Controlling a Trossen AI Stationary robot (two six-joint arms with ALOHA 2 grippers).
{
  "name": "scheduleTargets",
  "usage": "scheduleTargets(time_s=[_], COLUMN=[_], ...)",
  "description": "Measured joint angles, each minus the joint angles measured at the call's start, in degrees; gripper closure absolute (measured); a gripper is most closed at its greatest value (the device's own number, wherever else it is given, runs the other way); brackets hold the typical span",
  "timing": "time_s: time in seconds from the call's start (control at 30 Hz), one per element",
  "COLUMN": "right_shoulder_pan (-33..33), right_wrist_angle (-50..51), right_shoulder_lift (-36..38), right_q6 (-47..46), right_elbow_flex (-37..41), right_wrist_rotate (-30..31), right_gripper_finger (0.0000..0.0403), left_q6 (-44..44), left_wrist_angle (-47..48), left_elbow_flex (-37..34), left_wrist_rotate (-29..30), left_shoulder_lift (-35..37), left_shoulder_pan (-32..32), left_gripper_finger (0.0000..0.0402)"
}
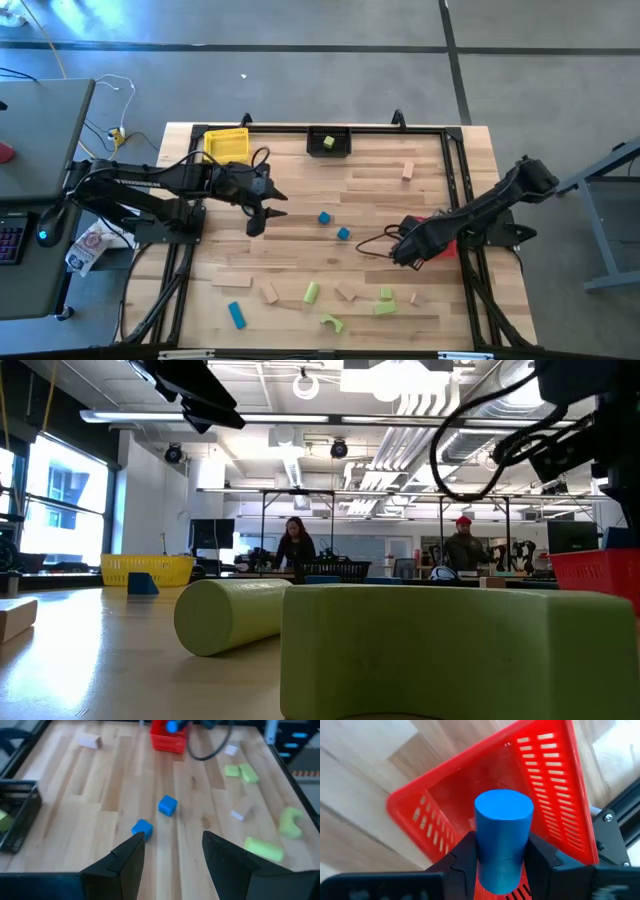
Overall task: Sort & place blocks by color
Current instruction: Put the blue block into the red basket, then put the brown block into the yellow basket
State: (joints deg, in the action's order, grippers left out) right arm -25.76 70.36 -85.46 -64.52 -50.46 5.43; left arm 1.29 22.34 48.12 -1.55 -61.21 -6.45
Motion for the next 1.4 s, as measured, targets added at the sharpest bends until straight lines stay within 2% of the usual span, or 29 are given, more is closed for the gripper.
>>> scheduleTargets(time_s=[0.3,0.77,0.93,1.2,1.4], right_shoulder_pan=[0.00,0.00,0.00,0.00,0.78], right_wrist_angle=[0.34,6.29,6.89,9.24,11.77], right_shoulder_lift=[-1.50,-1.48,-1.50,-1.48,-1.48], right_q6=[-1.59,-1.52,-1.51,0.51,0.52], right_elbow_flex=[0.00,0.00,-0.57,-7.92,-12.78], right_wrist_rotate=[2.14,3.54,3.76,12.16,17.41], right_gripper_finger=[0.0246,0.0239,0.0238,0.0238,0.0238], left_q6=[-0.44,-2.30,-6.30,-8.60,-9.79], left_wrist_angle=[0.20,3.25,3.85,2.10,5.67], left_elbow_flex=[0.00,0.00,0.02,0.35,4.93], left_wrist_rotate=[0.01,0.01,-1.51,-2.65,-2.62], left_shoulder_lift=[0.02,0.02,-0.60,-2.43,-5.33], left_shoulder_pan=[4.49,11.89,15.24,18.24,18.24], left_gripper_finger=[0.0216,0.0216,0.0216,0.0216,0.0216])
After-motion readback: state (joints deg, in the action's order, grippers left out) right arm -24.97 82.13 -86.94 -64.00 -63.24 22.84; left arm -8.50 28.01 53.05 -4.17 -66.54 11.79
